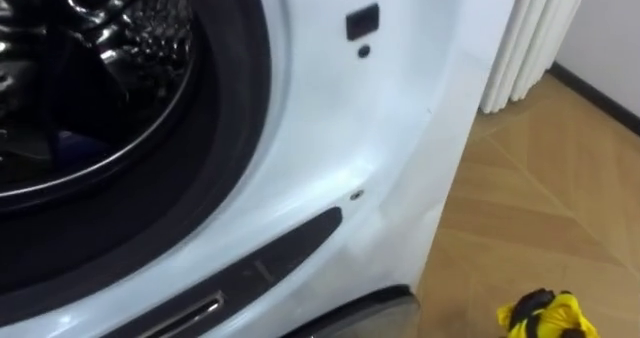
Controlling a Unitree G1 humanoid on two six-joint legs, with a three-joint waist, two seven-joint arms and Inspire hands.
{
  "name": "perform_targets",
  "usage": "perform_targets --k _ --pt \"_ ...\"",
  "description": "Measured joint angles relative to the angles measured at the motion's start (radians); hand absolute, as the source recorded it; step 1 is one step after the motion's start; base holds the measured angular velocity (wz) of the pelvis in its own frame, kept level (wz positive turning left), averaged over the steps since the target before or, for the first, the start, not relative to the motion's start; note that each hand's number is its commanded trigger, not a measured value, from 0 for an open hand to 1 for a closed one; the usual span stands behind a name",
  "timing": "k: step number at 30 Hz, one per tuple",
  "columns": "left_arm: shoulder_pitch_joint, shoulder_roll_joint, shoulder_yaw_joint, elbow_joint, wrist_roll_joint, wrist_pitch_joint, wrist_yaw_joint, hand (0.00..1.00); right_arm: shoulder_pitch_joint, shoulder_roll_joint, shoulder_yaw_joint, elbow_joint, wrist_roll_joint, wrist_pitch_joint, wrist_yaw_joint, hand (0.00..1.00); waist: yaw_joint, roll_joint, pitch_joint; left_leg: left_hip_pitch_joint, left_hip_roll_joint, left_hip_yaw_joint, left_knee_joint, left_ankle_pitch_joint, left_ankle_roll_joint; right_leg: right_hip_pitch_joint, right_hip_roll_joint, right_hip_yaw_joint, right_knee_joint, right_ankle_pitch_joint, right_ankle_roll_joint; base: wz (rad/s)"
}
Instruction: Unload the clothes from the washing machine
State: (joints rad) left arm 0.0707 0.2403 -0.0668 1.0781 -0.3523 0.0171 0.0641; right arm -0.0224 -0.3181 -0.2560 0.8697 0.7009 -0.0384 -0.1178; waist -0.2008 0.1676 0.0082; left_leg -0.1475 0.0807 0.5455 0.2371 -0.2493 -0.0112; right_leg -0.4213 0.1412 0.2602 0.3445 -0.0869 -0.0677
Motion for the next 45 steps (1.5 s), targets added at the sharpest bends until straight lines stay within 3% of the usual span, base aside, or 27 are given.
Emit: perform_targets --k 5,11,23,24,25,26,34,41,45 --pt "-0.005 -0.007 -0.017 0.000 -0.054 0.005 0.042 0.00 -0.033 -0.001 0.000 0.024 0.015 -0.028 -0.067 1.00 -0.009 0.008 0.0007 -0.033 -0.008 0.030 0.004 0.002 0.004 -0.052 0.005 0.032 0.021 0.001 0.007 -0.18" --pt "-0.008 -0.012 -0.031 0.003 -0.070 0.012 0.083 0.00 -0.035 -0.012 -0.003 0.026 0.015 -0.040 -0.129 1.00 -0.012 0.019 0.0083 -0.052 -0.011 0.055 0.002 0.003 0.005 -0.088 0.018 0.066 0.040 0.004 0.009 -0.15" --pt "-0.002 -0.021 -0.037 0.004 -0.127 0.020 0.113 0.00 -0.047 -0.040 -0.013 0.061 0.017 -0.070 -0.205 1.00 -0.034 0.021 0.0105 -0.052 -0.024 0.055 -0.001 0.005 0.007 -0.100 0.019 0.087 0.056 0.000 0.017 -0.04" --pt "0.002 -0.021 -0.037 0.005 -0.129 0.020 0.122 0.00 -0.047 -0.040 -0.014 0.062 0.018 -0.070 -0.213 0.93 -0.041 0.021 0.0105 -0.051 -0.025 0.055 -0.001 0.005 0.008 -0.100 0.019 0.088 0.056 0.001 0.017 -0.04" --pt "0.003 -0.021 -0.037 0.006 -0.130 0.020 0.123 0.00 -0.047 -0.040 -0.016 0.062 0.018 -0.070 -0.219 0.73 -0.043 0.021 0.0105 -0.051 -0.025 0.055 -0.001 0.005 0.008 -0.100 0.019 0.090 0.056 0.001 0.018 -0.06" --pt "0.004 -0.022 -0.037 0.006 -0.135 0.020 0.125 0.00 -0.047 -0.040 -0.023 0.062 0.018 -0.070 -0.231 0.00 -0.043 0.021 0.0106 -0.051 -0.026 0.055 -0.001 0.005 0.008 -0.101 0.020 0.092 0.056 0.002 0.019 -0.07" --pt "-0.006 -0.027 -0.050 0.009 -0.148 0.019 0.149 0.00 -0.054 -0.040 -0.041 0.066 0.038 -0.076 -0.277 0.00 -0.045 0.018 0.0125 -0.051 -0.033 0.055 -0.004 0.008 0.016 -0.102 0.020 0.101 0.054 0.008 0.029 -0.01" --pt "0.001 -0.027 -0.056 0.009 -0.147 0.019 0.148 0.00 -0.052 -0.040 -0.043 0.065 0.037 -0.094 -0.287 0.00 -0.045 0.016 0.0124 -0.051 -0.041 0.058 -0.007 0.006 0.027 -0.102 0.034 0.143 0.051 0.014 0.051 -0.10" --pt "0.008 -0.027 -0.054 -0.002 -0.147 0.012 0.148 0.00 -0.023 -0.040 -0.043 0.058 0.044 -0.097 -0.286 0.00 -0.049 0.013 0.0115 -0.048 -0.042 0.055 -0.017 0.001 0.032 -0.104 0.027 0.118 0.052 0.013 0.053 0.04"
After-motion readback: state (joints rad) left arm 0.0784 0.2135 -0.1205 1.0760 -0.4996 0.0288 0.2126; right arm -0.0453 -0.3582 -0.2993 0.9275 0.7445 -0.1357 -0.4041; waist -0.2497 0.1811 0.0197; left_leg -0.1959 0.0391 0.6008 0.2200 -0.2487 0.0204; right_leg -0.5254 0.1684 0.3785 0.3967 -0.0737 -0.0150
